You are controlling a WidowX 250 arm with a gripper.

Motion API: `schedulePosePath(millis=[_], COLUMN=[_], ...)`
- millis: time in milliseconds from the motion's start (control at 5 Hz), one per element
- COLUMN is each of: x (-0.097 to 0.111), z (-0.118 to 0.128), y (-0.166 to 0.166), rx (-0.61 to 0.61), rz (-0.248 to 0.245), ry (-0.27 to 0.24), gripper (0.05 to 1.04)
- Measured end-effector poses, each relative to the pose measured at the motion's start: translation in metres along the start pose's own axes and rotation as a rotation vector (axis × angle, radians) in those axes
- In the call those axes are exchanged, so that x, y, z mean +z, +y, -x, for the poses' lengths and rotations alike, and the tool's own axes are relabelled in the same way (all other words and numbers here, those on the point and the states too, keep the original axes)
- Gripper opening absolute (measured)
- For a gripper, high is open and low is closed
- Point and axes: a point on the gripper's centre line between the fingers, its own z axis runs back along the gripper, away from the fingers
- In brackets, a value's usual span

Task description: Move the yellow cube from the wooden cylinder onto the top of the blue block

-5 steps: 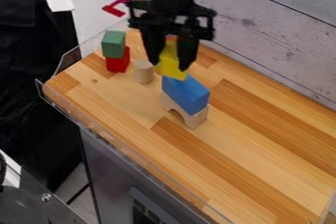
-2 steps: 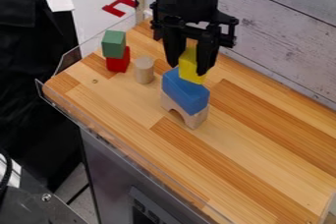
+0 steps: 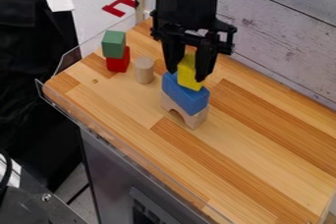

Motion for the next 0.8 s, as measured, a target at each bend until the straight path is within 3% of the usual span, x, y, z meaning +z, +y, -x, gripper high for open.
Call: schedulePosePath(millis=[400, 600, 800], x=[-0.004, -0.006, 0.003], z=[-0.002, -0.001, -0.002], y=[0.006, 0.014, 0.015], rx=[0.055, 0.118, 0.159], rz=[-0.011, -0.017, -0.028], ry=[0.015, 0.016, -0.005], gripper=[0.588, 0.897, 1.003])
